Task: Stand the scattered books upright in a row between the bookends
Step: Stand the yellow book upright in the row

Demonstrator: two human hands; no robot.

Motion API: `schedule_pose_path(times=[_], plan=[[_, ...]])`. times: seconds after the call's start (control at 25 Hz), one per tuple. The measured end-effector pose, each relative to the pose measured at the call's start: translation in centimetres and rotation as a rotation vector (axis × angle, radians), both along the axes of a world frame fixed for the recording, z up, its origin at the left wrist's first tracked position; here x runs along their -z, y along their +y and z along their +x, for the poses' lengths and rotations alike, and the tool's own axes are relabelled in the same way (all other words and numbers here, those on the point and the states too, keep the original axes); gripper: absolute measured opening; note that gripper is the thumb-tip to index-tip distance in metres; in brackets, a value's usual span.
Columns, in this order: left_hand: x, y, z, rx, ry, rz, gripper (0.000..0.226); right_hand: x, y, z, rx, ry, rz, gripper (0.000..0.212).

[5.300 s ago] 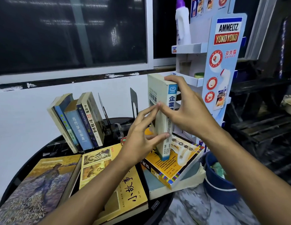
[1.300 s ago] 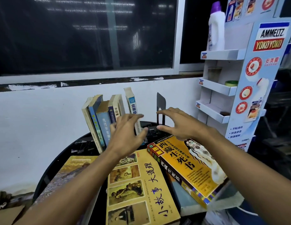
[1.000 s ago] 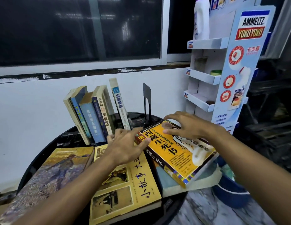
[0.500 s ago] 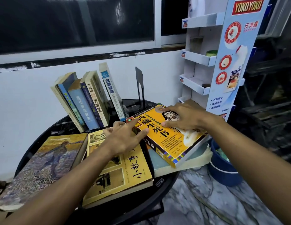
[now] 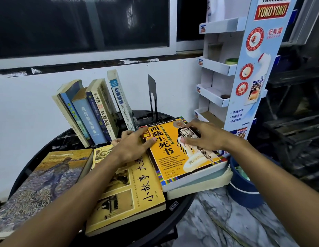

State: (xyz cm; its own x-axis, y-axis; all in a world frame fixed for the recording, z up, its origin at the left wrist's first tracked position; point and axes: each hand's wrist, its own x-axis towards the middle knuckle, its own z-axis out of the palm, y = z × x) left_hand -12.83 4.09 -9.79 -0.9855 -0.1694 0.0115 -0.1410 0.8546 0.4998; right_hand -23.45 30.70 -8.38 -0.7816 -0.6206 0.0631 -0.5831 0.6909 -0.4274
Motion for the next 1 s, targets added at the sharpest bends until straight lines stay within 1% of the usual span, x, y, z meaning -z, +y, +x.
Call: schedule_pose_path(times=[0.04,0.12,0.16,0.24,0.28,0.36,0.44,0.52,0.68,0.76,0.84,0.92,1.0], plan=[[0.3,-0.3,-0.3,-0.001,0.01,0.007,0.077,-0.1,-0.1,0.3,-0.009,-0.025,-0.032,0.069],[0.7,-0.8,-0.8,0.006,0.025,0.07,0.09,-0.4,-0.3,0.7,-0.028,-0.089,-0.107,0.04],[0.9,-1.1,-1.0,0.006,0.037,0.118,0.099,-0.6,-0.3,0.7,-0.035,-0.109,-0.141,0.037],[1.1,-1.4,-1.2,0.001,0.057,0.201,0.108,-0.6,-0.3,0.7,-0.018,-0.135,-0.192,0.047],[1.0,-1.4,-1.1,0.008,0.072,0.239,0.108,-0.7,-0.3,0.9,-0.008,-0.149,-0.209,0.055],[0.7,-1.1,-0.8,0.028,0.121,0.311,0.105,-0.5,-0.1,1.0,0.023,-0.18,-0.241,0.063],[0.3,-0.9,-0.4,0.053,0.176,0.401,0.101,-0.6,0.1,0.9,0.054,-0.152,-0.278,0.07],[-0.3,-0.8,0.0,0.088,0.232,0.512,0.099,-1.2,0.2,1.2,0.062,-0.121,-0.347,0.071],[-2.5,-0.5,0.5,0.121,0.407,0.671,0.084,-3.0,0.1,1.3,0.035,-0.025,-0.462,0.071],[-4.0,-0.3,0.7,0.117,0.49,0.68,0.083,-3.7,0.0,0.8,0.023,0.062,-0.498,0.07],[-5.4,-0.1,0.8,0.121,0.579,0.612,0.083,-4.4,0.0,0.4,-0.004,0.109,-0.6,0.072],[-6.5,0.1,0.8,0.151,0.657,0.594,0.083,-5.1,-0.1,0.2,-0.043,0.166,-0.698,0.076],[-7.3,0.4,0.9,0.165,0.713,0.569,0.084,-5.8,-0.4,0.2,-0.06,0.232,-0.746,0.078]])
